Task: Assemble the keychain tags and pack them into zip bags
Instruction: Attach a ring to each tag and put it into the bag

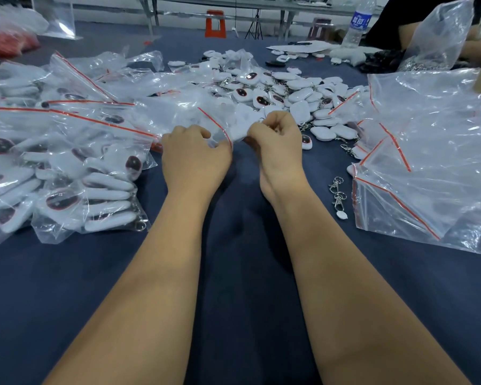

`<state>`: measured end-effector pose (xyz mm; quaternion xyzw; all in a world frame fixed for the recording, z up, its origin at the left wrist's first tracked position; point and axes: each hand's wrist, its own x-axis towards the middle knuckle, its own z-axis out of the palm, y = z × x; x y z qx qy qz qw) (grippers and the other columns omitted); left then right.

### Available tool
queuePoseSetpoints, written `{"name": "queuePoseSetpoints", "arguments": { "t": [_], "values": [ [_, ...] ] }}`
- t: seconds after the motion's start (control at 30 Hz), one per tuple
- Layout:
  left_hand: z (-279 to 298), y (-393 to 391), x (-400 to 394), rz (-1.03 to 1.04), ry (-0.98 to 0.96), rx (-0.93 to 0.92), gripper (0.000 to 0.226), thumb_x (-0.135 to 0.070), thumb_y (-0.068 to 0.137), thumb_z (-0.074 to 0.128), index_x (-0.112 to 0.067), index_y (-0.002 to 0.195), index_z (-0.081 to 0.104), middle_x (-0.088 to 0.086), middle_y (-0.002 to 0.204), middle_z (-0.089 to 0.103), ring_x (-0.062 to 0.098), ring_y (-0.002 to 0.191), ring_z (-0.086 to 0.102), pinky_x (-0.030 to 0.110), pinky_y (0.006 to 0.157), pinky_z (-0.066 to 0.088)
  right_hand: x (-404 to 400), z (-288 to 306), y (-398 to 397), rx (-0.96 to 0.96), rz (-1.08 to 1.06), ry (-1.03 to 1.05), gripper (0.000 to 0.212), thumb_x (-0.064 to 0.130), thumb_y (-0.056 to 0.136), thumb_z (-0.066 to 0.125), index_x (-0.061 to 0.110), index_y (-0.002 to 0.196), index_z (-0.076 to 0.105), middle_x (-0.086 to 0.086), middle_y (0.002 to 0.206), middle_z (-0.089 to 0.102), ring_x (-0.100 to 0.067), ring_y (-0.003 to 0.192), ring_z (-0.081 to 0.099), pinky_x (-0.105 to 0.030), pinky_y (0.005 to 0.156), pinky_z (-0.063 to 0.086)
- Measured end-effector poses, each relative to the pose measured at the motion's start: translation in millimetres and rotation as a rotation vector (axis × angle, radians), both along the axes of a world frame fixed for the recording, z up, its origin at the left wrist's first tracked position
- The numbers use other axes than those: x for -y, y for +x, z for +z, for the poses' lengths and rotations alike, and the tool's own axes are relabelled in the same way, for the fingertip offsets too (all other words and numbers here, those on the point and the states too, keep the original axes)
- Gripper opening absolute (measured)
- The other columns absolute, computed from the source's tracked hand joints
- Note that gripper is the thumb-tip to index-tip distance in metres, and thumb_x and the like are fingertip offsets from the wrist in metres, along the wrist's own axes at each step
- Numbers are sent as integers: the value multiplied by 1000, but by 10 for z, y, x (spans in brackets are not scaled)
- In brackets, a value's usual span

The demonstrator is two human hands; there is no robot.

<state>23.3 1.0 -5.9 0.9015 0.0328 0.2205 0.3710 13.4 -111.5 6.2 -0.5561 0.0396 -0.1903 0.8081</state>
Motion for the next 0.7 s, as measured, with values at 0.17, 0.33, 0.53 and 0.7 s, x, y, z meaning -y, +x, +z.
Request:
{"name": "queuePoseSetpoints", "arguments": {
  "t": [0.17,0.33,0.53,0.7],
  "values": [
    [8,-13,-9,119,28,44,38,-24,84,59,-10,119,64,17,122,53,37,118,47,36,93,38,28,26,0,-9,119,292,33,-16,83,39,15,73,40,2,58,42,-11,55,39,-25,63,47],
    [-9,-48,-28,54,123,164,33,1,76,57,-9,108,64,14,117,42,32,107,43,33,73,34,49,62,-42,-1,273,483,31,-13,85,32,12,86,50,-7,77,54,-20,72,51,-31,67,52],
    [-13,-78,120,-279,70,-48,16,-15,84,54,-22,71,47,11,96,58,29,83,56,37,65,44,-29,48,-57,-15,374,293,31,-11,87,36,1,88,64,-11,77,62,-22,77,57,-31,71,51],
    [15,-20,70,-267,-216,-155,27,-4,76,51,-19,55,44,-8,48,45,16,53,38,28,52,29,24,16,4,-48,222,180,29,-12,91,43,4,84,65,-8,83,67,-14,76,65,-25,70,59]
  ]
}}
